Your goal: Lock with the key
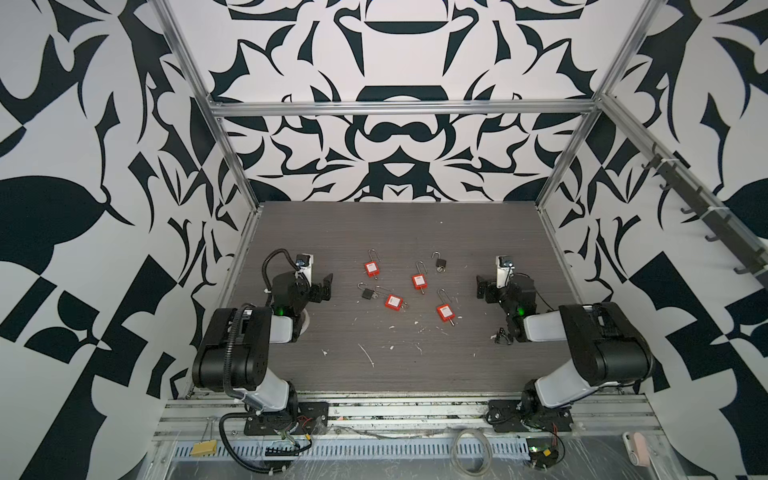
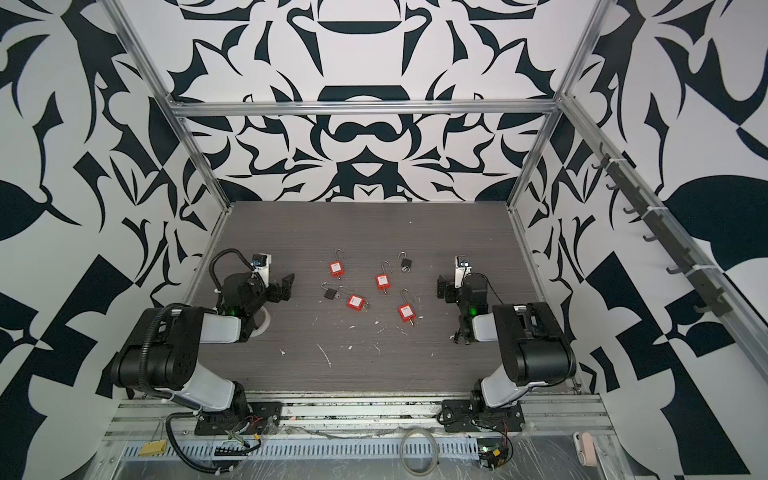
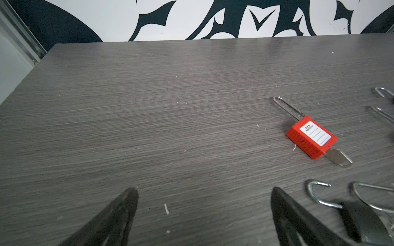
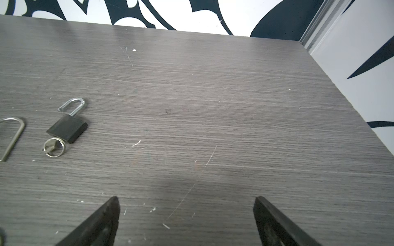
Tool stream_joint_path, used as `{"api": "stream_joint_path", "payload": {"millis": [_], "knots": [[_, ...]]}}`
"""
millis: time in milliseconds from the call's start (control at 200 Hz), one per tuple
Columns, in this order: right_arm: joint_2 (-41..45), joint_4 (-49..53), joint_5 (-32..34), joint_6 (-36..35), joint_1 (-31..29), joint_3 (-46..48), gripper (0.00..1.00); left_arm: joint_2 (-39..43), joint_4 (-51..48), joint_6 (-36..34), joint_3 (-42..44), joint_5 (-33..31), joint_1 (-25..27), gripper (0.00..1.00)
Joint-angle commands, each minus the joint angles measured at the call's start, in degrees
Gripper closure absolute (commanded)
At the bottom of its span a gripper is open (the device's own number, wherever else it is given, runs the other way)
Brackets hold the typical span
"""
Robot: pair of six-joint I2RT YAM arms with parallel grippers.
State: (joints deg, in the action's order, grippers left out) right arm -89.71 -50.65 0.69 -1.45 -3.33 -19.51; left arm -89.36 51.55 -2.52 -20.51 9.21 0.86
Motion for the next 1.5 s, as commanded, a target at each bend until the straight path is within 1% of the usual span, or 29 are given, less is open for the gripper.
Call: {"api": "stream_joint_path", "payload": {"millis": [0, 470, 700, 905, 960, 1055, 1100, 1155, 1210, 1345, 1380, 1495], "knots": [[1.02, -1.85, 0.2, 0.4, 0.02, -0.43, 0.0, 0.15, 1.1, 0.54, -0.49, -0.02, -0.31, 0.01], [0.94, -1.77, 0.19, 0.37, 0.02, -0.52, 0.0, 0.42, -0.35, 0.64, -0.95, 0.04, -0.28, 0.01], [0.55, -1.3, 3.46, 1.5, 0.02, -0.97, 0.0, 0.64, -0.83, 0.79, -0.98, -0.25, -0.35, 0.01], [0.72, -1.7, 3.88, 1.47, 0.03, -0.71, 0.0, 0.77, -1.28, 0.91, -1.11, -0.26, -0.34, 0.01], [0.8, -1.81, 5.21, 1.9, 0.06, -0.63, 0.0, 0.77, -1.23, 0.86, -1.09, -0.32, -0.41, 0.01], [1.54, -2.8, 9.49, 3.86, 0.08, 0.22, 0.0, 1.11, -1.63, 0.93, -1.06, -0.03, -0.5, 0.01], [1.97, -2.77, 9.85, 4.18, 0.0, 0.43, 0.0, 1.03, -1.25, 0.86, -0.9, -0.06, -0.49, 0.01], [2.85, -0.46, 9.74, 3.83, 0.05, -0.46, 0.0, 1.42, -0.88, 0.82, -1.09, -0.28, -0.46, 0.01], [4.69, 3.61, 9.06, 3.4, 0.08, -2.02, 0.0, 2.76, -2.55, 0.63, -1.58, -0.2, -0.51, 0.01], [9.75, 19.01, 6.69, 3.26, 0.0, -7.91, 0.01, 6.59, -7.35, 1.05, -2.58, -1.08, -0.5, 0.01], [11.12, 21.96, 4.97, 3.38, 0.08, -8.85, 0.02, 7.78, -8.41, 1.1, -2.52, -1.08, -0.45, 0.01], [15.1, 26.84, -1.94, 3.63, -0.28, -9.65, 0.06, 13.18, -13.37, 2.24, -3.02, -2.3, -0.42, 0.01]]}}
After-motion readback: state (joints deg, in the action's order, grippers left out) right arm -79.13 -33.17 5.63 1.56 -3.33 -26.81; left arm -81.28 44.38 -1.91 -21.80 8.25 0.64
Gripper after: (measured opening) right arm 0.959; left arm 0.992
